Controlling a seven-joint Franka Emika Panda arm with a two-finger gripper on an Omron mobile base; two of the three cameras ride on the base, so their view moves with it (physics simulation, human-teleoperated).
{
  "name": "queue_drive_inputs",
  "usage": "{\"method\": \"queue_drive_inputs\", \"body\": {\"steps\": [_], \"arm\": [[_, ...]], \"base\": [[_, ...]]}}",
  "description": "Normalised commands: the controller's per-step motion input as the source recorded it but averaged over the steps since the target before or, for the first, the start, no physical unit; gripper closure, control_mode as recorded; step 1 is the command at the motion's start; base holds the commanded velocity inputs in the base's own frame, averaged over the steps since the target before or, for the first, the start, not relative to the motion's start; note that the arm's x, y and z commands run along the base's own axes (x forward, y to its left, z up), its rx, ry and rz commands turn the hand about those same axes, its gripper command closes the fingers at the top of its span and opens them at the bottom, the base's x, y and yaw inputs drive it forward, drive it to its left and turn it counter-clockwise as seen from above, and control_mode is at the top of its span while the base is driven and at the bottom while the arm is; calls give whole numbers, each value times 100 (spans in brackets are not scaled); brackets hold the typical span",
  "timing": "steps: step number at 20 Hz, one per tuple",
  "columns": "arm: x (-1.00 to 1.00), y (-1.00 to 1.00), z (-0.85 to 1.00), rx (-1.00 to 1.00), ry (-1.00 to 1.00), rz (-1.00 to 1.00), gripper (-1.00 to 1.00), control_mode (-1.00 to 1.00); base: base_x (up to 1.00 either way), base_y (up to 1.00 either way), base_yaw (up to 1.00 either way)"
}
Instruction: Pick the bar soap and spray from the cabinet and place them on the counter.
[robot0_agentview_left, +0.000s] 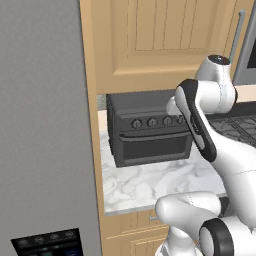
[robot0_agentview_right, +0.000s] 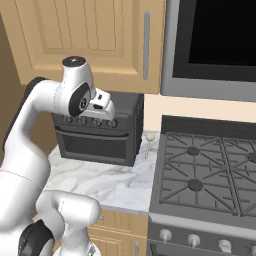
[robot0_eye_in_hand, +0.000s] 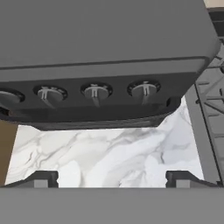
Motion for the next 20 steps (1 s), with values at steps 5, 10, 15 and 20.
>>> {"method": "queue_drive_inputs", "body": {"steps": [5, 10, 15, 20], "arm": [[-22, -32, 18, 1, -18, 0, -100, -100], [-16, -19, 22, 0, -21, 0, -100, -100], [-19, -13, 26, 0, -24, 0, -100, -100], [-27, -19, 24, 0, -26, 0, -100, -100]], "base": [[0, 0, 0], [0, 0, 0], [0, 0, 0], [0, 0, 0]]}}
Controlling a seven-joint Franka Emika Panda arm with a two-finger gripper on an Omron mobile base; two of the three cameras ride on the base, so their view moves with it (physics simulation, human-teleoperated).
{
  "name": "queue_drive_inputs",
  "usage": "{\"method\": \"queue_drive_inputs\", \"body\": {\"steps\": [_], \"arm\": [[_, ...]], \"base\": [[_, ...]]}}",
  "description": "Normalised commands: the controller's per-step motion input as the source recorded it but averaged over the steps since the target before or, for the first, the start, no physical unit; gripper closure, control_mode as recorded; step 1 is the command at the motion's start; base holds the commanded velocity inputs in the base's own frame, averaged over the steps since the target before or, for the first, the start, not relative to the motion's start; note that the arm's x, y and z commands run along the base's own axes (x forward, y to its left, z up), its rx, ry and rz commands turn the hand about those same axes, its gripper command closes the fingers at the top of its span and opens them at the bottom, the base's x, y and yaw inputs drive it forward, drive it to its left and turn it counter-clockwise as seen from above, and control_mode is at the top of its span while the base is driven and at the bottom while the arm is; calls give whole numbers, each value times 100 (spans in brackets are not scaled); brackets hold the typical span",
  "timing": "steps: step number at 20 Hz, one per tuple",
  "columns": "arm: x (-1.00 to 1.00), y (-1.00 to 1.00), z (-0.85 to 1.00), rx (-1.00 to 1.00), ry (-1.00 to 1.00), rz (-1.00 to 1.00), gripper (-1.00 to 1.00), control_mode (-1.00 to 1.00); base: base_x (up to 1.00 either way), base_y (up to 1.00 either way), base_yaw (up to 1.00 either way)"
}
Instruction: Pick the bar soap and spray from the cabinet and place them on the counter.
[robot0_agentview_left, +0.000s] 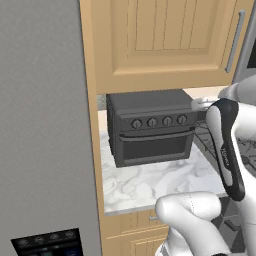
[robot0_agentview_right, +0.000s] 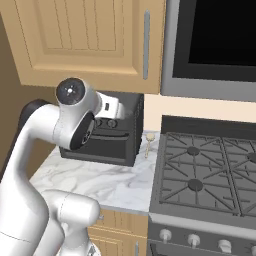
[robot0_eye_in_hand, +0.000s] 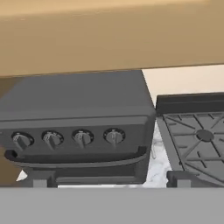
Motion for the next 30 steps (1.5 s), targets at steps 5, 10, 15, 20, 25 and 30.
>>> {"method": "queue_drive_inputs", "body": {"steps": [5, 10, 15, 20, 25, 30], "arm": [[-30, -24, 24, 0, -26, 0, -100, -100], [-31, -27, 21, 0, -24, 0, -100, -100], [-16, -15, 14, 0, -25, 0, -100, -100], [-3, -11, 24, 5, -17, 0, -100, -100], [-6, -16, 31, 4, -17, 0, -100, -100], [-4, -12, 29, 0, -15, 0, -100, -100]], "base": [[0, 0, 0], [0, 0, 0], [0, 0, 0], [0, 0, 0], [0, 0, 0], [0, 0, 0]]}}
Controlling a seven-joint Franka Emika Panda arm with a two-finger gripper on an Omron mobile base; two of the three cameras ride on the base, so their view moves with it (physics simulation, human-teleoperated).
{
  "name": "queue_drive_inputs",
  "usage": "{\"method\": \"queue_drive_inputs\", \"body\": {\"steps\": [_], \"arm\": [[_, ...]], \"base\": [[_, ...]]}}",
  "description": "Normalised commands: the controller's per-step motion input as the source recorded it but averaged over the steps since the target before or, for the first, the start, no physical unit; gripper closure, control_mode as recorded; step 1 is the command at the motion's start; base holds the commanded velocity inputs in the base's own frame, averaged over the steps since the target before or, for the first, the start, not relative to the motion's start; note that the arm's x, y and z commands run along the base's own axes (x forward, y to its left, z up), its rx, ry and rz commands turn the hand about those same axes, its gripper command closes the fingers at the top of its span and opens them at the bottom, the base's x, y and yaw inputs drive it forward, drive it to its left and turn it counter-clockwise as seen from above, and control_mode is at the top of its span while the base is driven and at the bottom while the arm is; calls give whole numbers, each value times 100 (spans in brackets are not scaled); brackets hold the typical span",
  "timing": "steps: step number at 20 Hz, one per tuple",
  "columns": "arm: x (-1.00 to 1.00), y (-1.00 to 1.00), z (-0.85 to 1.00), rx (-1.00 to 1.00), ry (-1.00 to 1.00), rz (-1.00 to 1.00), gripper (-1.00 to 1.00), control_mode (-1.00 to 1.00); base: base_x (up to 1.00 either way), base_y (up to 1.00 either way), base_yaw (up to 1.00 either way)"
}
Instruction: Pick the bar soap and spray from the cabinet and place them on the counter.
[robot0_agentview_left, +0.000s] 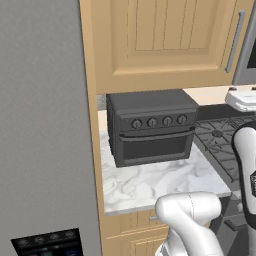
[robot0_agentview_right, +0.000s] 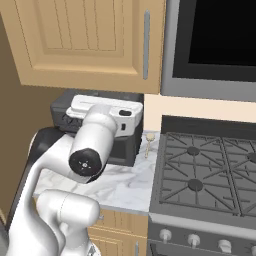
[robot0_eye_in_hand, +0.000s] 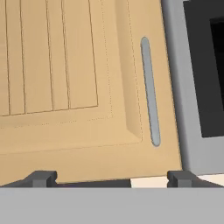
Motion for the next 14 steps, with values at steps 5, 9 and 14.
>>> {"method": "queue_drive_inputs", "body": {"steps": [5, 9, 14], "arm": [[-2, -5, 25, -2, -18, 0, -100, -100], [0, -2, 23, -3, -13, 0, -100, -100], [0, -10, 26, 0, -4, 0, -100, -100]], "base": [[0, 0, 0], [0, 0, 0], [0, 0, 0]]}}
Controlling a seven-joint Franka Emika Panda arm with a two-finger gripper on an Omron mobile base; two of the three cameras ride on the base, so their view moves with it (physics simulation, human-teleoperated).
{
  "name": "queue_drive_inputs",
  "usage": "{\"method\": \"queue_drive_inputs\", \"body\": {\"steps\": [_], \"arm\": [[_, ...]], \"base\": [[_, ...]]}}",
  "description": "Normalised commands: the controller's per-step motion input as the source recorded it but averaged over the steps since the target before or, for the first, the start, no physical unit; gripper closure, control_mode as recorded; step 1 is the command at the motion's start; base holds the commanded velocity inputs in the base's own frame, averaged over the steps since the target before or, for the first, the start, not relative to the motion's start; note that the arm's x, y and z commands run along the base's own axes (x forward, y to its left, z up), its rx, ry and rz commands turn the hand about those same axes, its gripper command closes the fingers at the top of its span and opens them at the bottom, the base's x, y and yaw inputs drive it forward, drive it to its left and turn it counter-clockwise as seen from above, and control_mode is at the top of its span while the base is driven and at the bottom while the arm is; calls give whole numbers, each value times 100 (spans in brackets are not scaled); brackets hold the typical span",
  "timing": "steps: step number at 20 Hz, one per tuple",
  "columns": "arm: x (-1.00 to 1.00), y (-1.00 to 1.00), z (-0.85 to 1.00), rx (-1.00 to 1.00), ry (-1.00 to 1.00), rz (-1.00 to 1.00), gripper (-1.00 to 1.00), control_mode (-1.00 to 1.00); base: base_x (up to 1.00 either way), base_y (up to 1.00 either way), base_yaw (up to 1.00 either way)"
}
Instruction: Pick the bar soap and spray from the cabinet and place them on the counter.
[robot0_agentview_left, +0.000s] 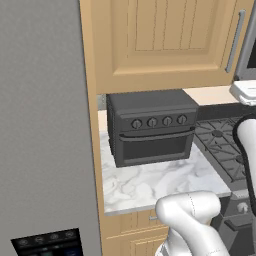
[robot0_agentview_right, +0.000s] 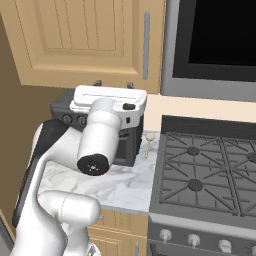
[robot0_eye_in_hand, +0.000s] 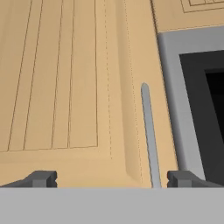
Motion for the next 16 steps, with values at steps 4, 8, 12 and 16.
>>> {"method": "queue_drive_inputs", "body": {"steps": [4, 8, 12, 16], "arm": [[1, -15, 27, 0, 1, 0, -100, -100], [1, -21, 26, 0, 3, 0, -100, -100], [0, -15, 14, 0, 1, 0, -100, -100], [4, 0, 0, 0, 0, 0, -100, -100]], "base": [[0, 0, 0], [0, 0, 0], [0, 0, 0], [0, 0, 0]]}}
